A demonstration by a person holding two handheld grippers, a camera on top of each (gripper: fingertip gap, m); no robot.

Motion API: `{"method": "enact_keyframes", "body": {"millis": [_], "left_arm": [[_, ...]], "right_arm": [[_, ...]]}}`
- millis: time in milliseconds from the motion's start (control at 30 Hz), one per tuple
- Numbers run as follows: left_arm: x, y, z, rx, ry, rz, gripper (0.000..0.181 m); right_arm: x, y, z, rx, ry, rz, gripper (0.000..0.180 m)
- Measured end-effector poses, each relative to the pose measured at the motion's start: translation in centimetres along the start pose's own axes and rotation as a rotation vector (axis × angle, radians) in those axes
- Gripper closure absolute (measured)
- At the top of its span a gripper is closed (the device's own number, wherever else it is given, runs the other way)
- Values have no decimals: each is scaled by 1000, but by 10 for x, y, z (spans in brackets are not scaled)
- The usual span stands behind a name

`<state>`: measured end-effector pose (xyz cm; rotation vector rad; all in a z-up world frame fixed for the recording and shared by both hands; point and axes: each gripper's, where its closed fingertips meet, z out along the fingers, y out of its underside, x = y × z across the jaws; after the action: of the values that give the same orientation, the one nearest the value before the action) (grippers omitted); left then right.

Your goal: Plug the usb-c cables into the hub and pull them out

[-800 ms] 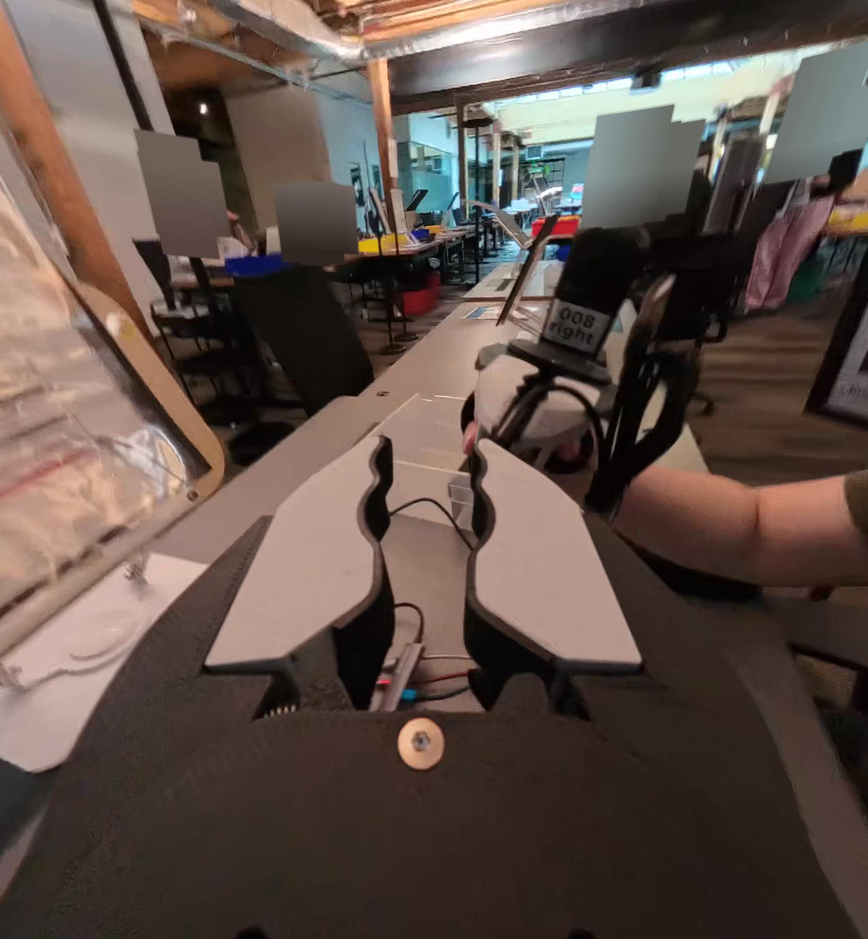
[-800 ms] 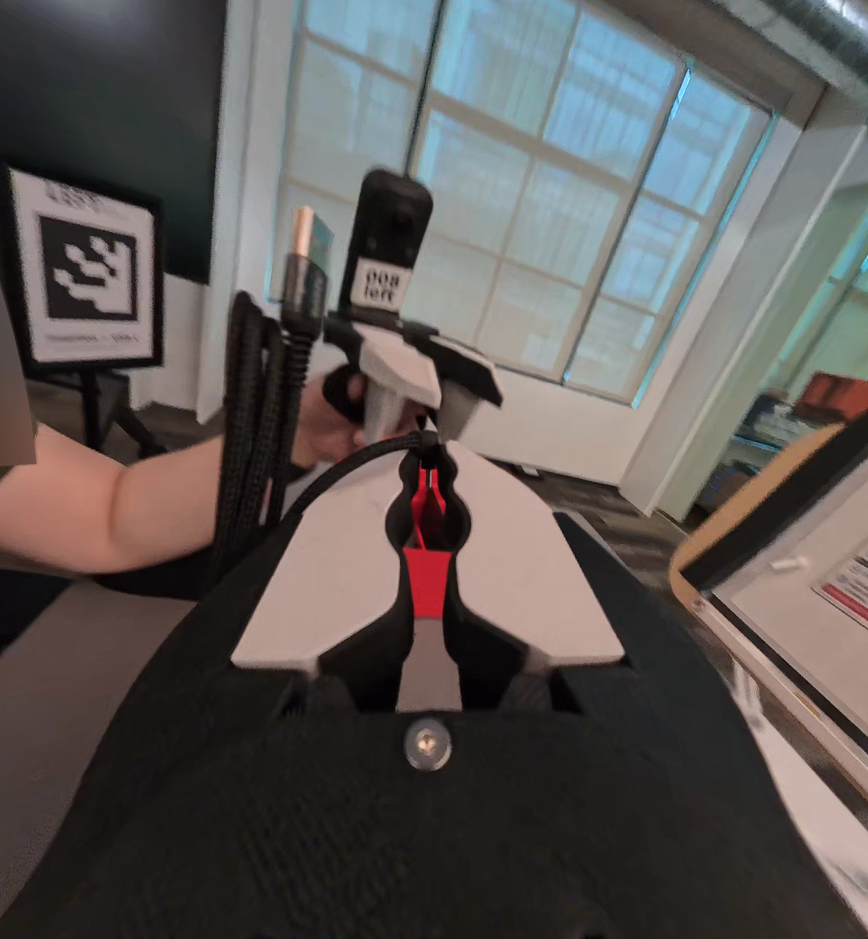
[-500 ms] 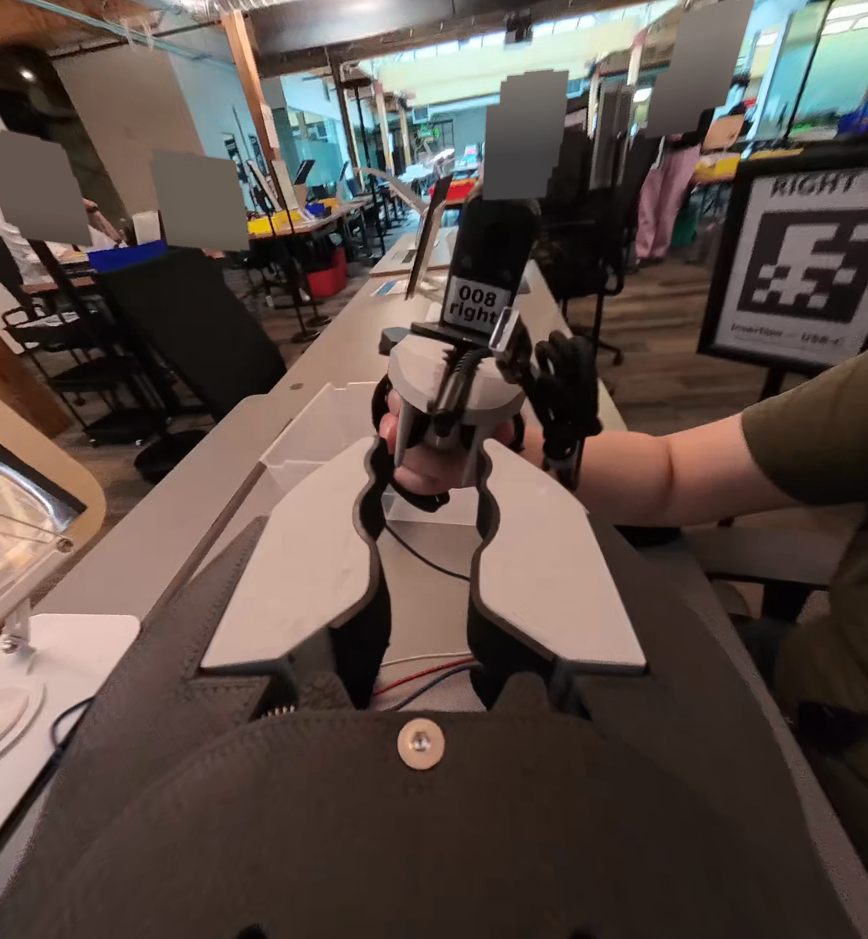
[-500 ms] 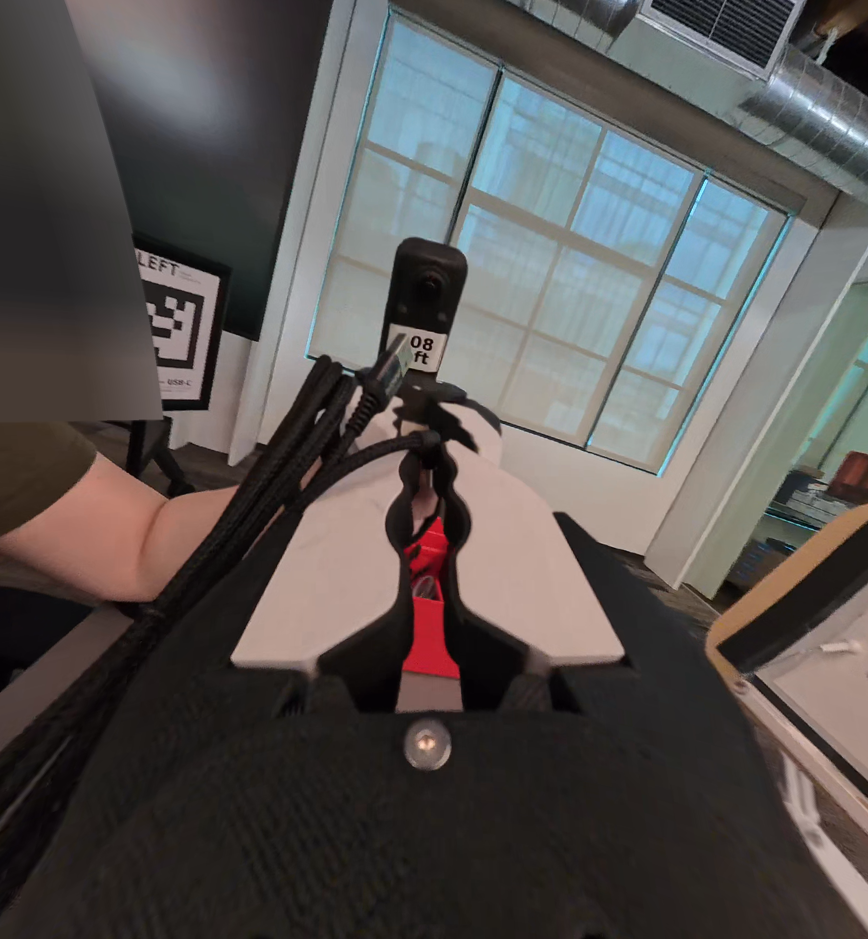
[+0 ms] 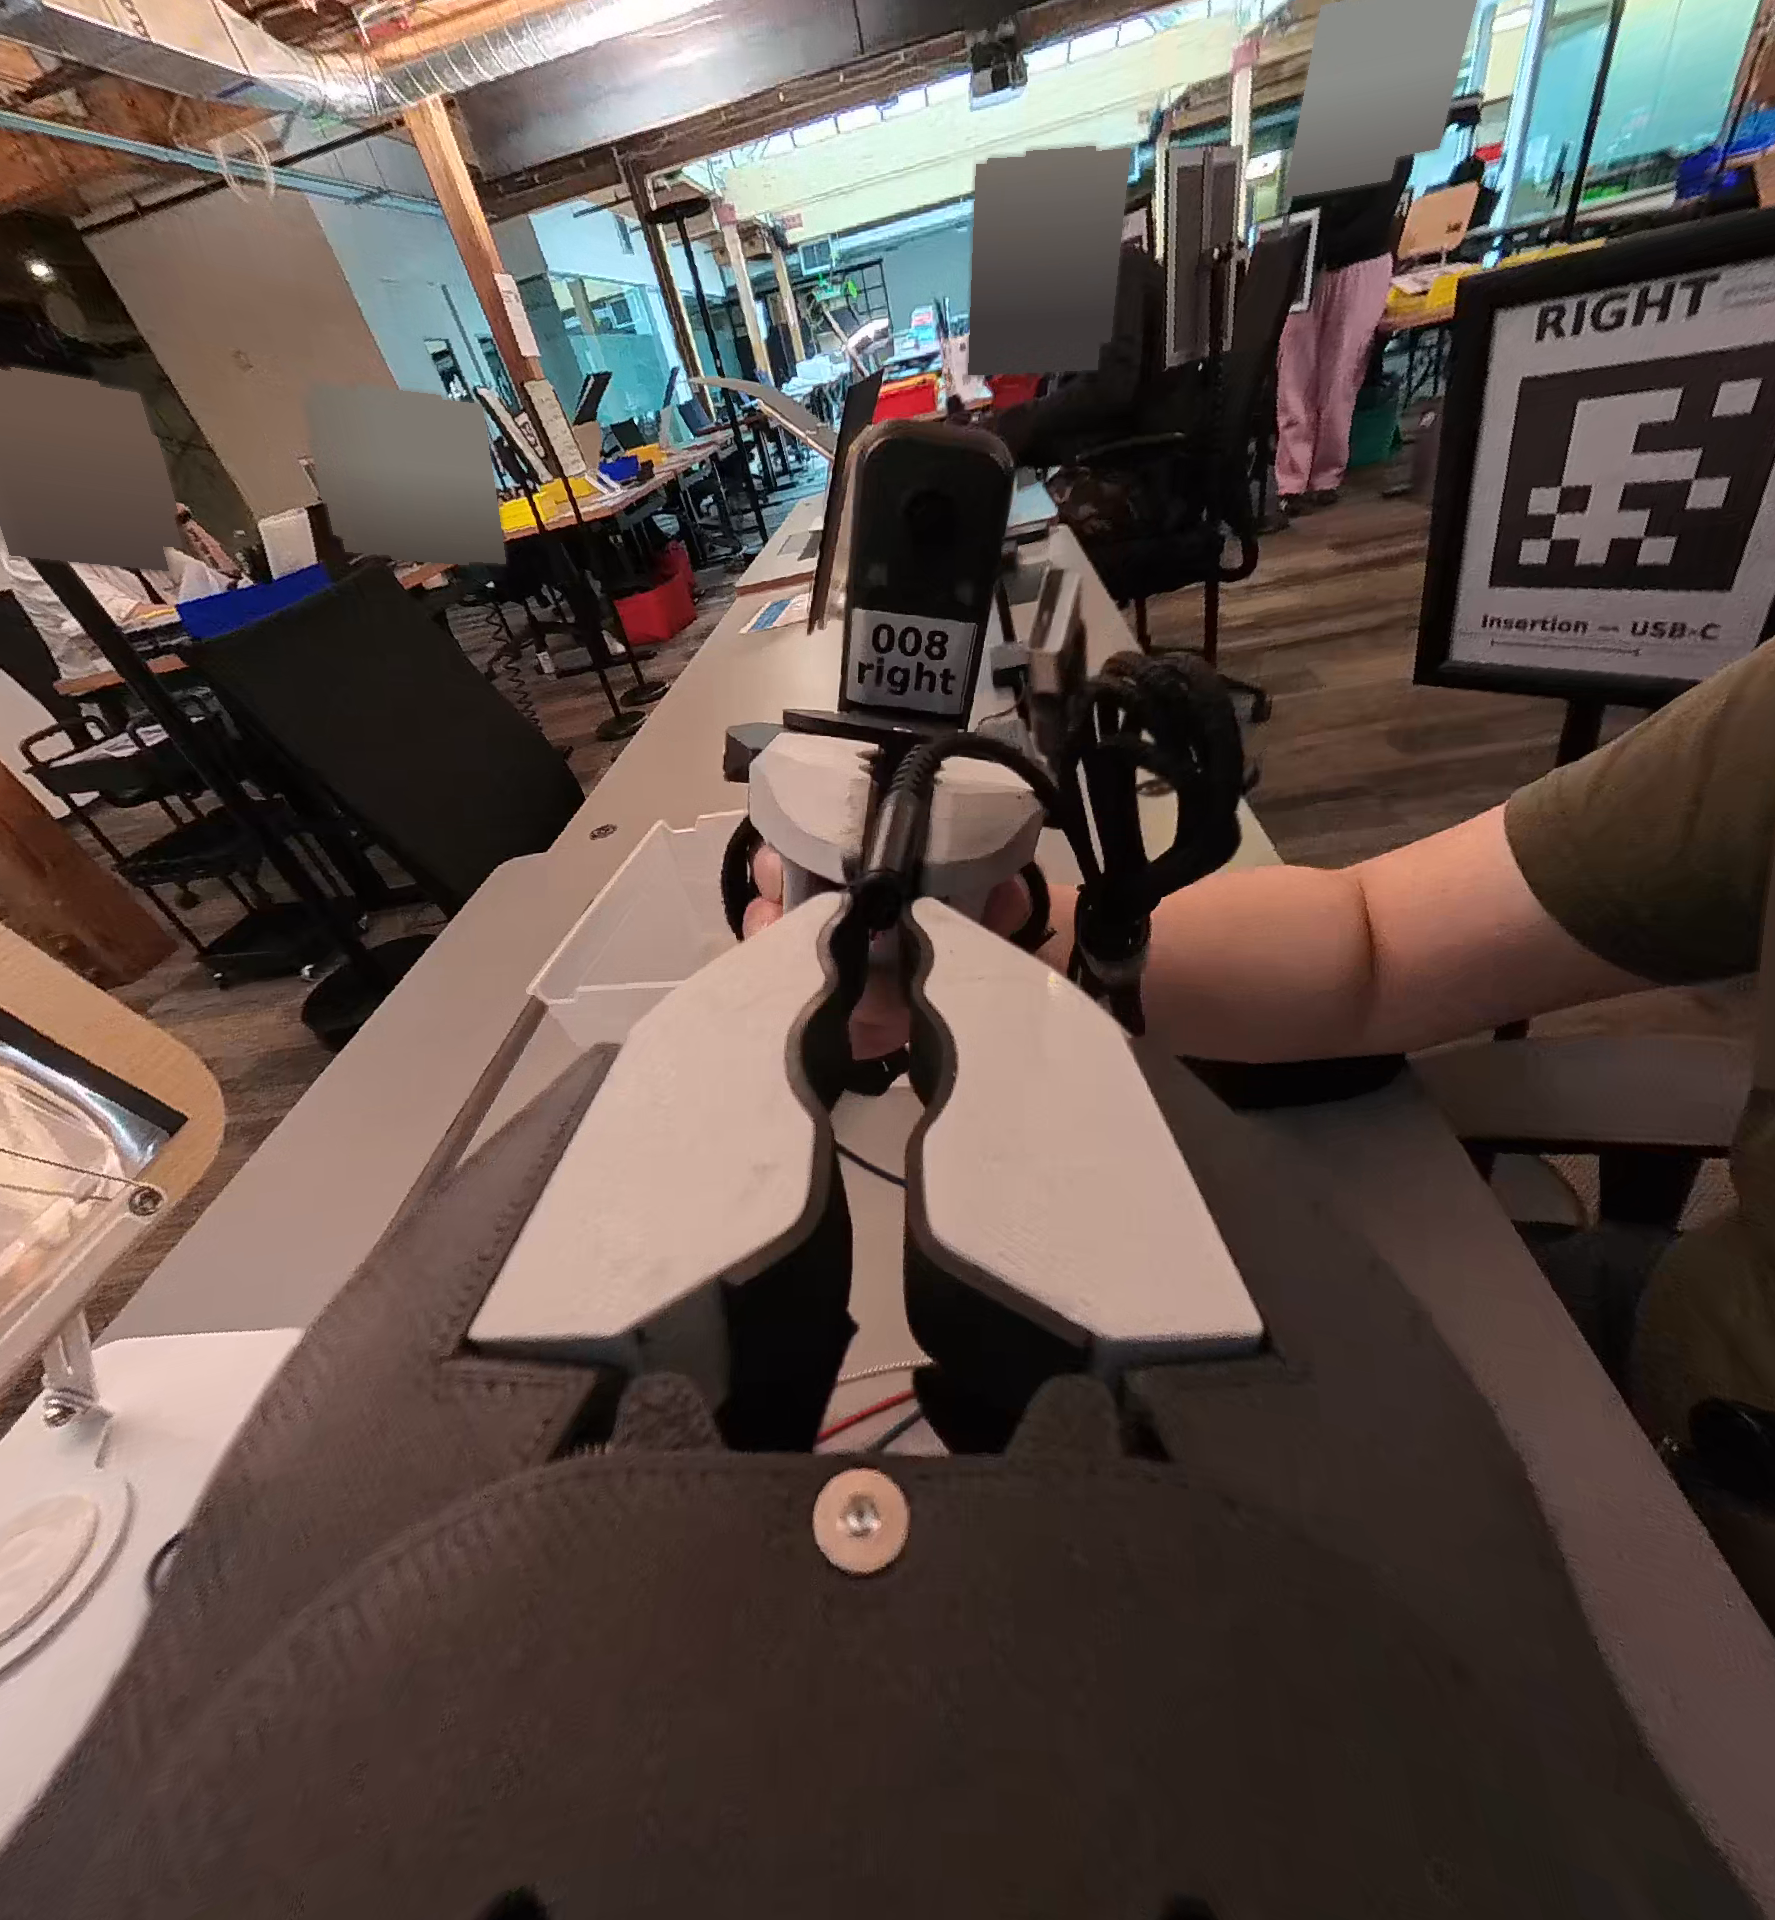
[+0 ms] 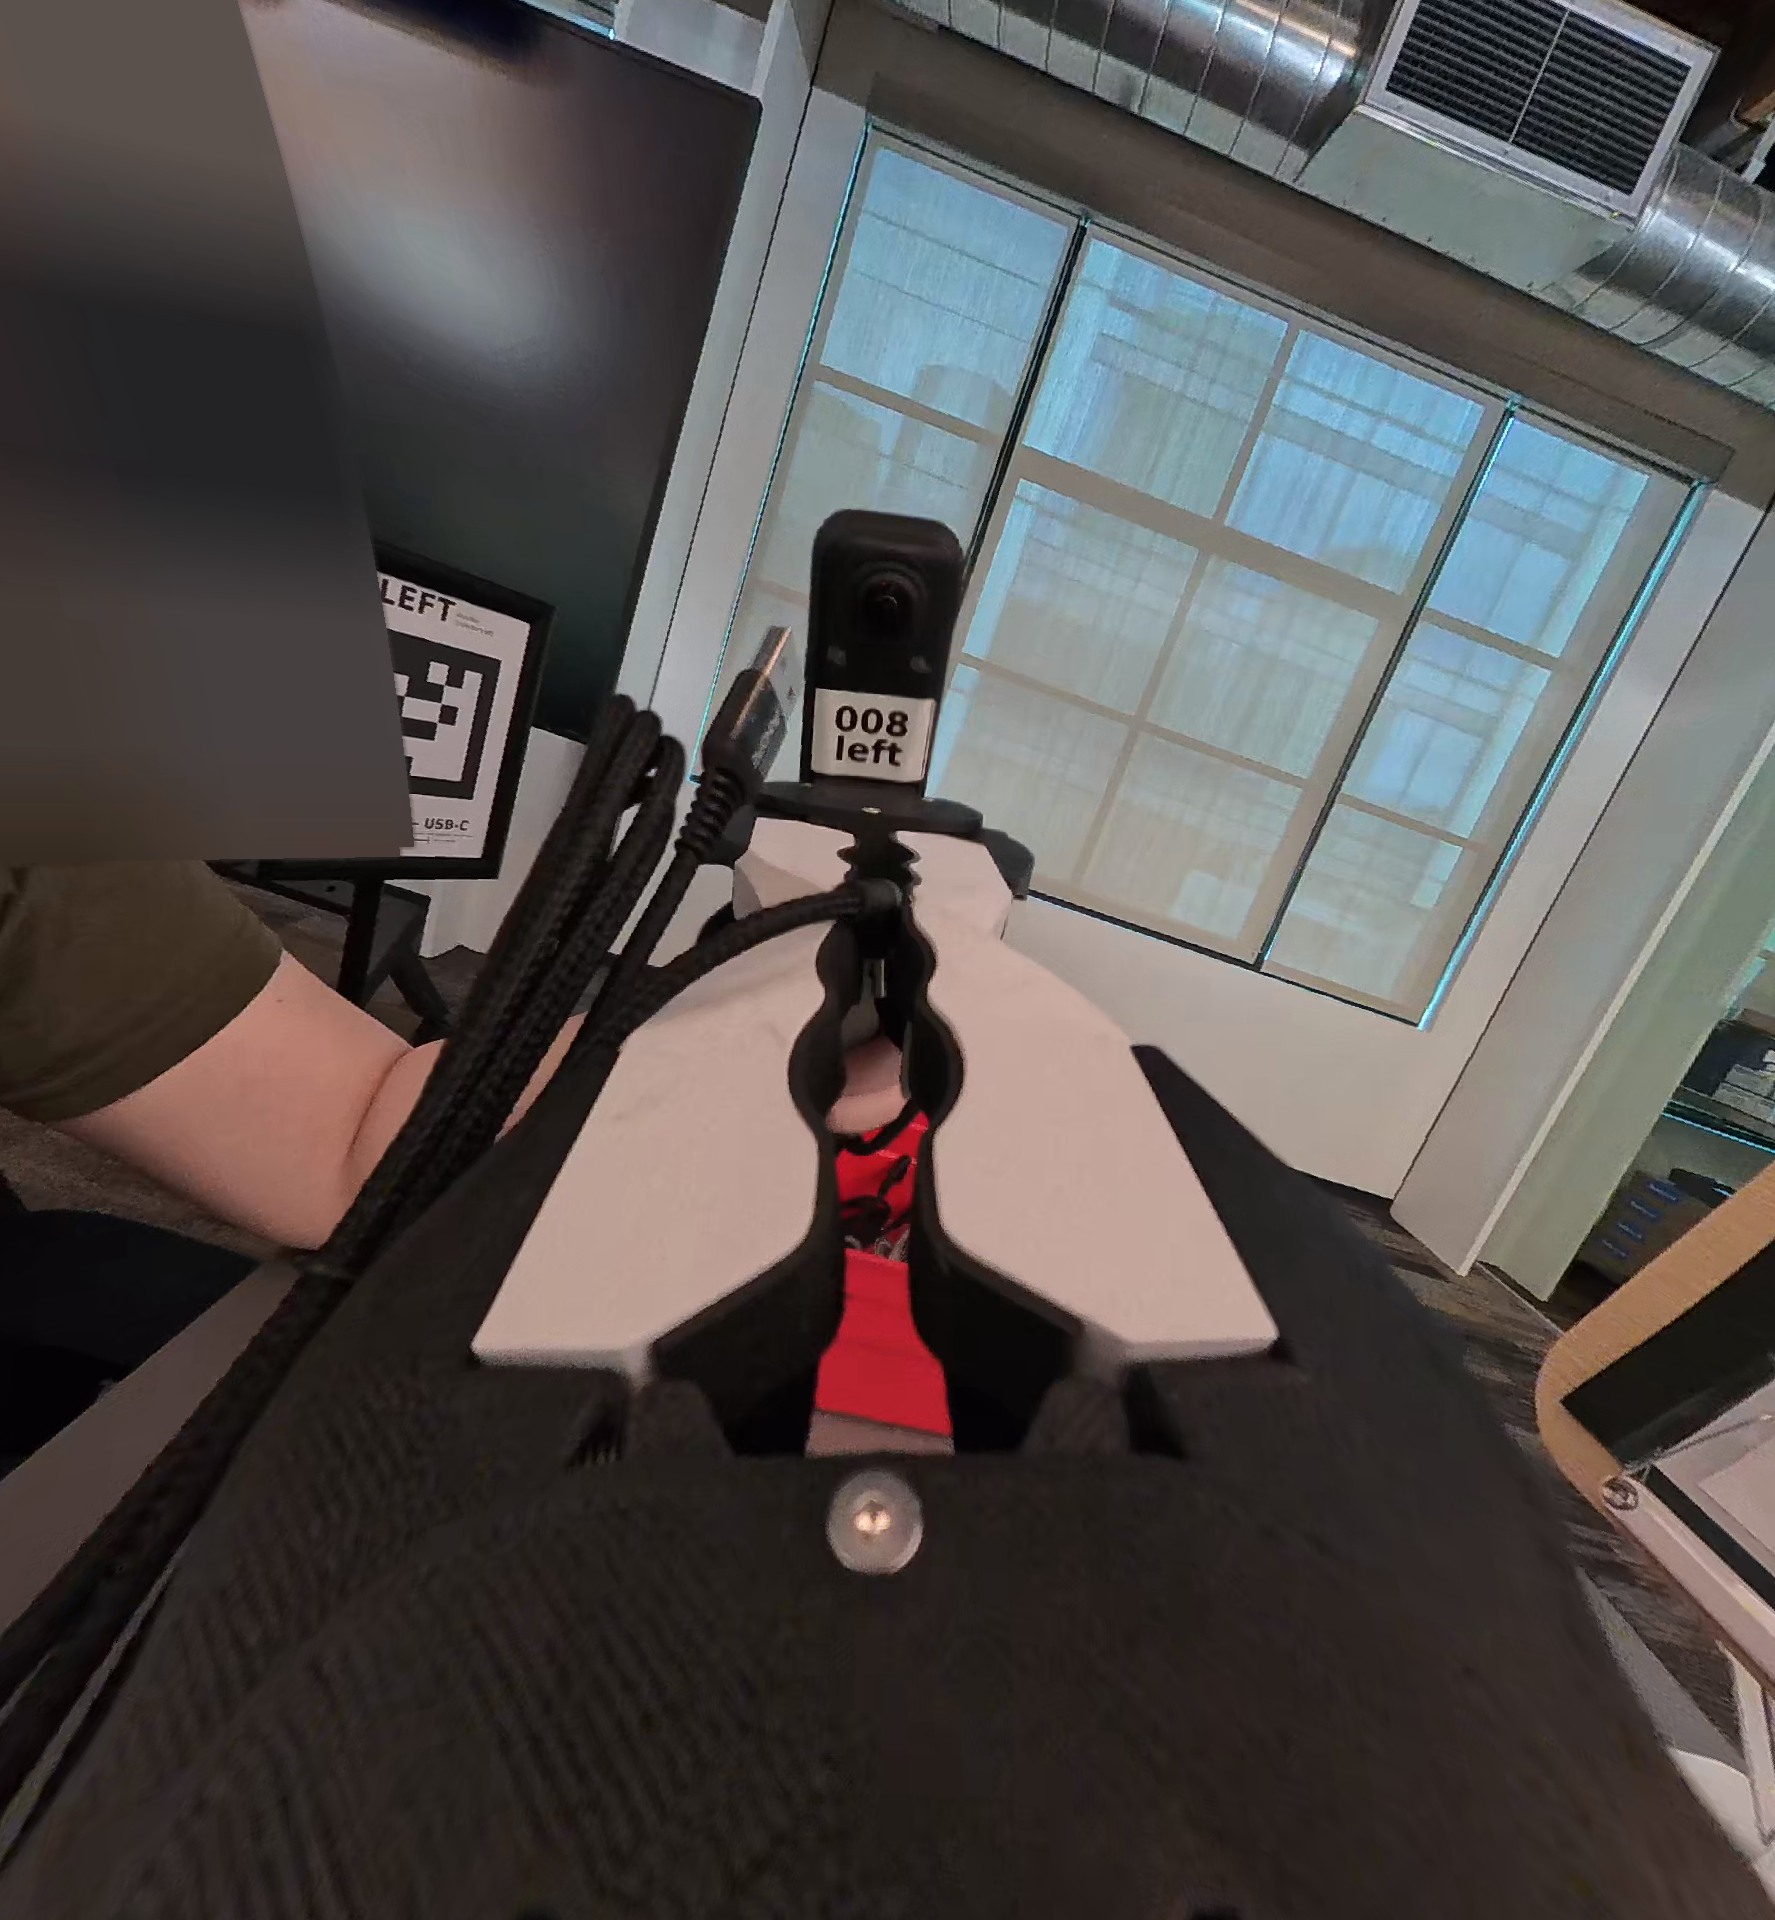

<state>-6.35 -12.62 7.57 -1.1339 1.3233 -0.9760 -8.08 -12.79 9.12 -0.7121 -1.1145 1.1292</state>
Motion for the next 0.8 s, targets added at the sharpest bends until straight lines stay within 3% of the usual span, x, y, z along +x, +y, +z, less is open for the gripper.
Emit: {"method": "enact_keyframes", "body": {"millis": [400, 633, 800], "left_arm": [[-25, 7, -14, -72, -122, -18, 176], [-34, 38, -13, -297, -200, 99, 178], [-37, 67, 1, -432, -201, 130, 178]], "right_arm": [[24, 21, -11, -138, 133, -90, 172], [53, 38, -38, -293, 218, -29, 167], [35, 53, -32, -395, 116, 27, 158]]}}
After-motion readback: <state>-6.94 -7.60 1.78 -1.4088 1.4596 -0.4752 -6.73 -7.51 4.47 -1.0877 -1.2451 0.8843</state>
